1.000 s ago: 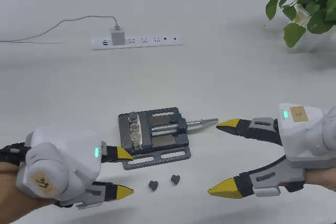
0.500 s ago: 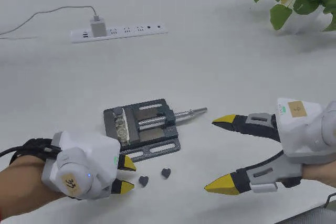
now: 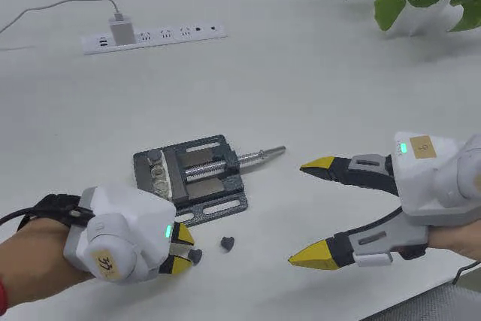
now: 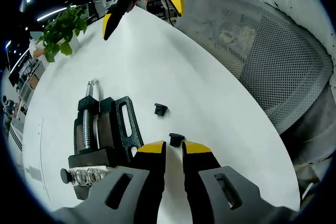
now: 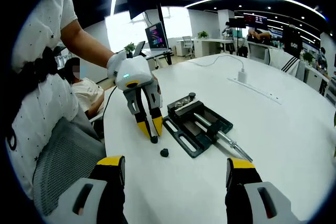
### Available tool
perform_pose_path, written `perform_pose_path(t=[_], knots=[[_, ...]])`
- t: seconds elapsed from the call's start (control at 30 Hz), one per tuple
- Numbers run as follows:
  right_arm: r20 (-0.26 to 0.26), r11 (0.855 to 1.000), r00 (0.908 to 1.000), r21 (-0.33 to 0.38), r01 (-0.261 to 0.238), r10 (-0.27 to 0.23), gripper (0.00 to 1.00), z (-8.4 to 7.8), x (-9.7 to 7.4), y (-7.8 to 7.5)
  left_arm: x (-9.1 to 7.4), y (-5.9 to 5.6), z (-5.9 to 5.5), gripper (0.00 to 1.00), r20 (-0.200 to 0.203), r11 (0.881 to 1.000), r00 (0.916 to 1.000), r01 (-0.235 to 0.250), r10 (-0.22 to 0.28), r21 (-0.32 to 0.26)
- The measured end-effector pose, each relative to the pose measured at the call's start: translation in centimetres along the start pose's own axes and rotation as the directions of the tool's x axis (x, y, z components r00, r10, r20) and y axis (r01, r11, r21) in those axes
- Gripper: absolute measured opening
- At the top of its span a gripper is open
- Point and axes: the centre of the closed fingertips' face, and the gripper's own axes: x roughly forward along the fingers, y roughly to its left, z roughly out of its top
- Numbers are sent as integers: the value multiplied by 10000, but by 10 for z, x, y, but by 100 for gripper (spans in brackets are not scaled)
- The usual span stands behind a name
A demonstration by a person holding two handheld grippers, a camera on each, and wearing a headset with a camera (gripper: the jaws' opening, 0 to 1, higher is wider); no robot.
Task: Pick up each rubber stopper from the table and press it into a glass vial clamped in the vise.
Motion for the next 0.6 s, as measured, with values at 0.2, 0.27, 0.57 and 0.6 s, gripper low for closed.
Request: perform_pose_path(t=[0.2,0.27,0.57,0.6], knots=[[-24,10000,10000,34,24,-23,76,-1,-1,-2,3,-1,-1,7,-61,9997,9999,140,-139,180],[-3,10000,10000,39,35,-35,76,0,-1,-3,3,-1,-2,6,-105,9998,9998,166,-165,122],[4,10000,10000,63,38,-38,76,0,-1,-4,5,0,0,5,-63,10000,9999,89,-88,30],[18,10000,10000,77,43,-43,76,0,-1,-5,5,0,0,5,-56,10000,10000,68,-68,5]])
